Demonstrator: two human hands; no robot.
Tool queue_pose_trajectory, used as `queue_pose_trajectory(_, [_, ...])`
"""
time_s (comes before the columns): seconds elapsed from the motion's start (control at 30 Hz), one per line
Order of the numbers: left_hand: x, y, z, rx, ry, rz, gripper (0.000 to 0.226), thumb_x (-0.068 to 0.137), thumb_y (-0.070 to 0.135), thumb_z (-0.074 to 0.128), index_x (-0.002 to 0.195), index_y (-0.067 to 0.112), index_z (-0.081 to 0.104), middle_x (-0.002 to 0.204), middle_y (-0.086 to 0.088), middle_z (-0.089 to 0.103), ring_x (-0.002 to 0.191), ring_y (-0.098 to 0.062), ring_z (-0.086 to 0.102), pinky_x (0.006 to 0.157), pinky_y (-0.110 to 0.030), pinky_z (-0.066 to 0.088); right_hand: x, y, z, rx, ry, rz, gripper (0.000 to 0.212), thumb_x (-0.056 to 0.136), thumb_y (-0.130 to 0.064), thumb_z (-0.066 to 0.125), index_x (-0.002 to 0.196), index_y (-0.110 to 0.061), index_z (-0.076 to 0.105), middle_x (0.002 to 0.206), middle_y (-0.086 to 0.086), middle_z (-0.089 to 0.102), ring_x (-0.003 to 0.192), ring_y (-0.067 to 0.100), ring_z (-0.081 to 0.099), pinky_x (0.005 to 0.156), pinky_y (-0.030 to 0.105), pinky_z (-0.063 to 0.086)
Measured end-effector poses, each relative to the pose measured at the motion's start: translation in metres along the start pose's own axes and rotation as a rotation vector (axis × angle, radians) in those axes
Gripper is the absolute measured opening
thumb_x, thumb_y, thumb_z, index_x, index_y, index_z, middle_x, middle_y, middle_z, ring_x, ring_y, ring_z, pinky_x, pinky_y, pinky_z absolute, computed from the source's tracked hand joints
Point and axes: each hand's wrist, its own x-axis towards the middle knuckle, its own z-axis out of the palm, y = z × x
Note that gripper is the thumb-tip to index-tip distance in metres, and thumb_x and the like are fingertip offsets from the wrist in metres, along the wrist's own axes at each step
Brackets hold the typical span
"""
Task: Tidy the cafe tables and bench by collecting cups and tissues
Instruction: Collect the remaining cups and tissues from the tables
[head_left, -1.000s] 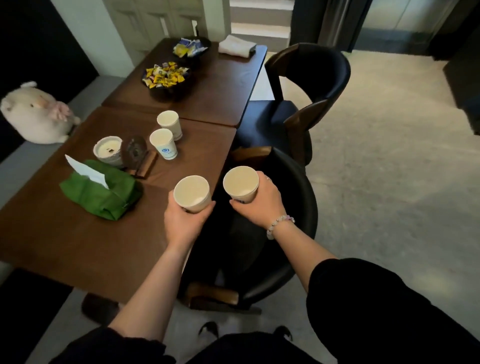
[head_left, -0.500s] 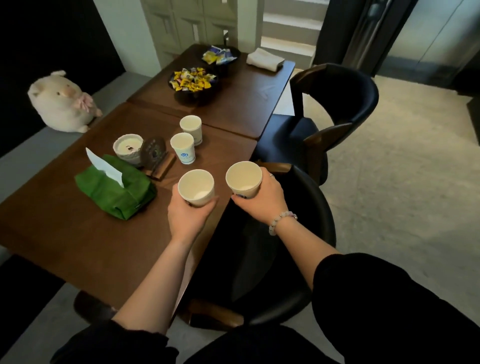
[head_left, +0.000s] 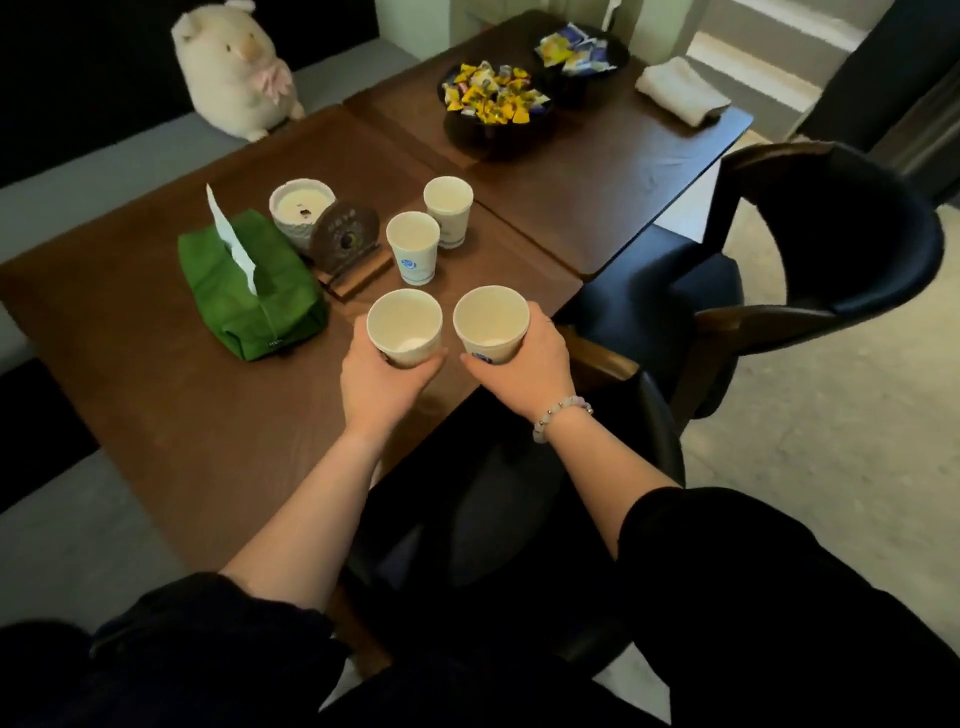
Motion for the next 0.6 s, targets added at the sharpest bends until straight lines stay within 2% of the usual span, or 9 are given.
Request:
queue_pose_trajectory(0.2, [-0.033,0.032,0.062,-0.001,0.113,-0.103,0.067,0.066,0.025,0.085,0.123,0.017,0.049,0.112,0.010,0.056,0.104,-0.003,0.050,0.087,-0.015,0.037,0.034,0.053,-0.053,0.030,-0.131,-0.061,0.068,0.065,-0.034,0.082,0.120,-0.013,0.047,0.120,0.005,0.056,0.113,0.020,0.053,0.091,0.028,0.043])
queue_pose_trajectory(0.33, [-0.055,0.064,0.103,-0.025,0.178,-0.180,0.065,0.067,0.024,0.084,0.120,0.018,0.048,0.107,0.013,0.052,0.102,-0.004,0.049,0.087,-0.020,0.038,0.045,0.082,-0.093,0.005,-0.243,-0.123,0.069,0.064,-0.035,0.081,0.121,-0.016,0.047,0.119,0.003,0.056,0.112,0.019,0.054,0.092,0.031,0.046])
queue_pose_trajectory(0.6, [-0.077,0.097,0.134,-0.015,0.257,-0.197,0.065,0.067,0.024,0.084,0.121,0.019,0.048,0.107,0.013,0.052,0.101,-0.003,0.049,0.086,-0.020,0.038,0.065,0.101,-0.131,0.017,-0.297,-0.177,0.070,0.064,-0.037,0.082,0.120,-0.015,0.046,0.120,0.003,0.054,0.111,0.019,0.054,0.090,0.032,0.047])
